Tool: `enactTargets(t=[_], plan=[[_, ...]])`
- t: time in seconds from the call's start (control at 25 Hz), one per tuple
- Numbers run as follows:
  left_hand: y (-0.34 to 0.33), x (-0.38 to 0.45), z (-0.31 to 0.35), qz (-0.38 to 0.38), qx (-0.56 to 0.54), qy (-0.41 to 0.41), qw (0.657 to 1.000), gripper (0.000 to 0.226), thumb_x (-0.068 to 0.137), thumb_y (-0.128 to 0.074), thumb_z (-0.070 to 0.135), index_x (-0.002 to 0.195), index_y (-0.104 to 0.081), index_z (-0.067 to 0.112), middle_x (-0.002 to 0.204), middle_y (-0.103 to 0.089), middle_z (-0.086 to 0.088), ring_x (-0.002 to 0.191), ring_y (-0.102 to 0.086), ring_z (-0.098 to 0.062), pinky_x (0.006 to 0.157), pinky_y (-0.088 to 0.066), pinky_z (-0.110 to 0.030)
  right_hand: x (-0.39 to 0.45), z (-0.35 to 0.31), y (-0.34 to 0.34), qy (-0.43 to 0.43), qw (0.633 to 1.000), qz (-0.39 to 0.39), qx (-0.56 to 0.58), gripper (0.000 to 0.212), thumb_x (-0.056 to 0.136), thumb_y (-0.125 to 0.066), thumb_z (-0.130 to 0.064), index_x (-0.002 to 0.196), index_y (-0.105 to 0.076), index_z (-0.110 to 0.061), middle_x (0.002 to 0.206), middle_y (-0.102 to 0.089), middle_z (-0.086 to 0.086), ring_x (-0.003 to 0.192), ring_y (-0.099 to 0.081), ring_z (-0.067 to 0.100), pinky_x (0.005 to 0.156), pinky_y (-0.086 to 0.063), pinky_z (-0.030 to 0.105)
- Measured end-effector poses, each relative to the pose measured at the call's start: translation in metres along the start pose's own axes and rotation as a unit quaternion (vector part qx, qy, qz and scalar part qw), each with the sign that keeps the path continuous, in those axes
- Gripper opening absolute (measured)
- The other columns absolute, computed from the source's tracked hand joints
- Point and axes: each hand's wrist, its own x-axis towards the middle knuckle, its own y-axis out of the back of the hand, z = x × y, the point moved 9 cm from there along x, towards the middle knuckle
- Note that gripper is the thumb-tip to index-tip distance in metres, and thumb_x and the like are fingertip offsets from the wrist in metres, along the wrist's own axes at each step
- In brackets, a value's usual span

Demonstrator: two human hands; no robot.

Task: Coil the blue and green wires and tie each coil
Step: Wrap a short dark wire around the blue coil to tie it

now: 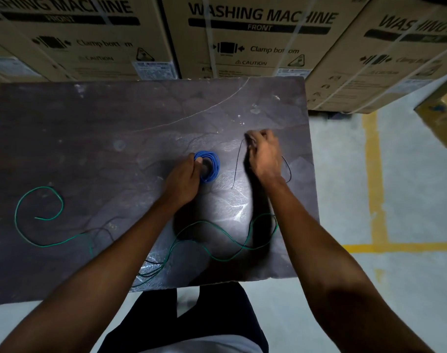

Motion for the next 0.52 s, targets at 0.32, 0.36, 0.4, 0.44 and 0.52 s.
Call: enactTargets(t=[0.32,0.36,0.4,0.44,0.52], plan=[[0.01,-0.009,-0.008,0.033,-0.01,-0.023,0.999,0.063,0.1,-0.022,0.049,0.117,-0.059,0.001,0.111,-0.069,-0.024,0.104,-0.066,-0.041,0.092,-0.05,-0.05,0.028,-0.016,-0.01,0.081,0.985,-0.056,-0.143,0.019,0.094,-0.055,-0.004,0.111,-0.063,-0.01,0.114,-0.061,0.014,0.102,-0.055,0.034,0.082,-0.039,0.037],[0.012,-0.01,-0.007,0.033,-0.012,-0.026,0.999,0.066,0.099,-0.021,0.052,0.119,-0.058,0.002,0.112,-0.069,-0.023,0.105,-0.066,-0.041,0.093,-0.05,-0.051,0.026,-0.021,-0.005,0.088,0.985,-0.066,-0.131,0.018,0.095,-0.052,-0.004,0.109,-0.062,-0.009,0.106,-0.062,0.014,0.093,-0.055,0.033,0.077,-0.036,0.035],[0.014,-0.012,-0.005,0.034,-0.014,-0.035,0.999,0.066,0.099,-0.021,0.055,0.118,-0.058,0.004,0.111,-0.069,-0.022,0.104,-0.066,-0.04,0.092,-0.05,-0.051,0.023,-0.028,0.002,0.092,0.987,-0.078,-0.109,0.016,0.096,-0.051,-0.004,0.107,-0.06,-0.009,0.098,-0.061,0.013,0.084,-0.052,0.03,0.073,-0.035,0.034],[0.017,-0.013,-0.002,0.034,-0.014,-0.043,0.998,0.063,0.099,-0.021,0.055,0.114,-0.057,0.006,0.107,-0.069,-0.018,0.1,-0.066,-0.039,0.09,-0.051,-0.05,0.021,-0.034,0.008,0.102,0.987,-0.09,-0.088,0.015,0.096,-0.05,-0.005,0.106,-0.06,-0.009,0.092,-0.059,0.011,0.078,-0.049,0.028,0.071,-0.035,0.032],[0.027,-0.015,0.006,0.033,-0.018,-0.055,0.998,0.052,0.1,-0.024,0.051,0.102,-0.055,0.009,0.093,-0.065,-0.01,0.091,-0.065,-0.037,0.082,-0.049,-0.045,0.019,-0.049,0.027,0.128,0.987,-0.096,-0.025,0.015,0.092,-0.053,-0.006,0.102,-0.062,-0.011,0.085,-0.061,0.006,0.076,-0.053,0.028,0.068,-0.036,0.029]])
